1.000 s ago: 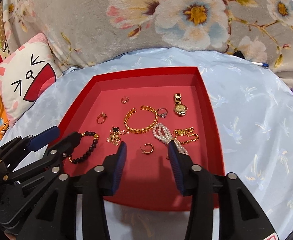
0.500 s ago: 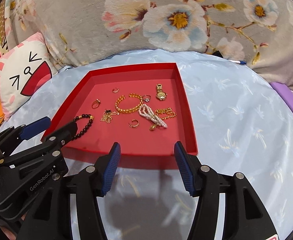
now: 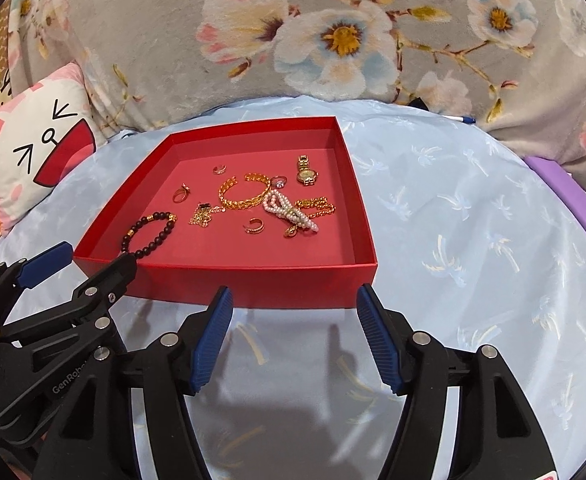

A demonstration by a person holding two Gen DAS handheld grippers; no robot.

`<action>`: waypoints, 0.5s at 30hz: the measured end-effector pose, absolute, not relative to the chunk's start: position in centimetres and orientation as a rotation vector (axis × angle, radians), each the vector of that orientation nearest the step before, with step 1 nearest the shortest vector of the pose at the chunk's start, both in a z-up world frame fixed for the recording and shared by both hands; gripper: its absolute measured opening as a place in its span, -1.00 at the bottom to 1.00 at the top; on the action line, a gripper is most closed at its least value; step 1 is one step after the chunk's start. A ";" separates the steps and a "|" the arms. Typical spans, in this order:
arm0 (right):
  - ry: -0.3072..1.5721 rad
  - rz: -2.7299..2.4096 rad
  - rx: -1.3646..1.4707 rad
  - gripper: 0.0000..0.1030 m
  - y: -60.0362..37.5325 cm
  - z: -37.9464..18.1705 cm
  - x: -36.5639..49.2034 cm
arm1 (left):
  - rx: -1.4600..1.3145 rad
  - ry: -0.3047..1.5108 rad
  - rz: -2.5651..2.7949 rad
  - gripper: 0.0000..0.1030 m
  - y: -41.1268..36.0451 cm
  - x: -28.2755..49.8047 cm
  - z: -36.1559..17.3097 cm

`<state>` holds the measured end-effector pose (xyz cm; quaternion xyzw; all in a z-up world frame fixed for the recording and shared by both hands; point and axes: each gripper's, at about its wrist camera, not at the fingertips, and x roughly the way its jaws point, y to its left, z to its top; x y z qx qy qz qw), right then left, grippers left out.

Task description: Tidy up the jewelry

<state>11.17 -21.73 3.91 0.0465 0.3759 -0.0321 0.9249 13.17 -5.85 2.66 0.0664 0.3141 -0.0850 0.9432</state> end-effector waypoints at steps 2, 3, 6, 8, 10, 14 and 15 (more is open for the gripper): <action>0.774 -0.065 0.093 0.26 -21.7 3.7 11.2 | 0.132 0.644 -0.164 0.43 -5.7 13.3 2.4; 0.776 -0.066 0.092 0.26 -21.7 3.5 11.3 | 0.133 0.647 -0.162 0.43 -5.7 13.3 2.2; 0.791 -0.062 0.087 0.26 -21.5 3.0 11.4 | 0.135 0.653 -0.153 0.43 -5.6 13.4 1.7; 0.796 -0.064 0.078 0.28 -21.3 2.7 11.5 | 0.137 0.659 -0.149 0.43 -5.5 13.4 1.4; 0.793 -0.065 0.075 0.28 -21.2 2.5 11.5 | 0.137 0.666 -0.146 0.43 -5.5 13.4 1.1; 0.789 -0.066 0.086 0.32 -21.3 2.3 11.5 | 0.133 0.670 -0.143 0.43 -5.4 13.5 1.1; 0.788 -0.066 0.089 0.33 -21.3 2.3 11.5 | 0.134 0.669 -0.140 0.43 -5.4 13.5 1.1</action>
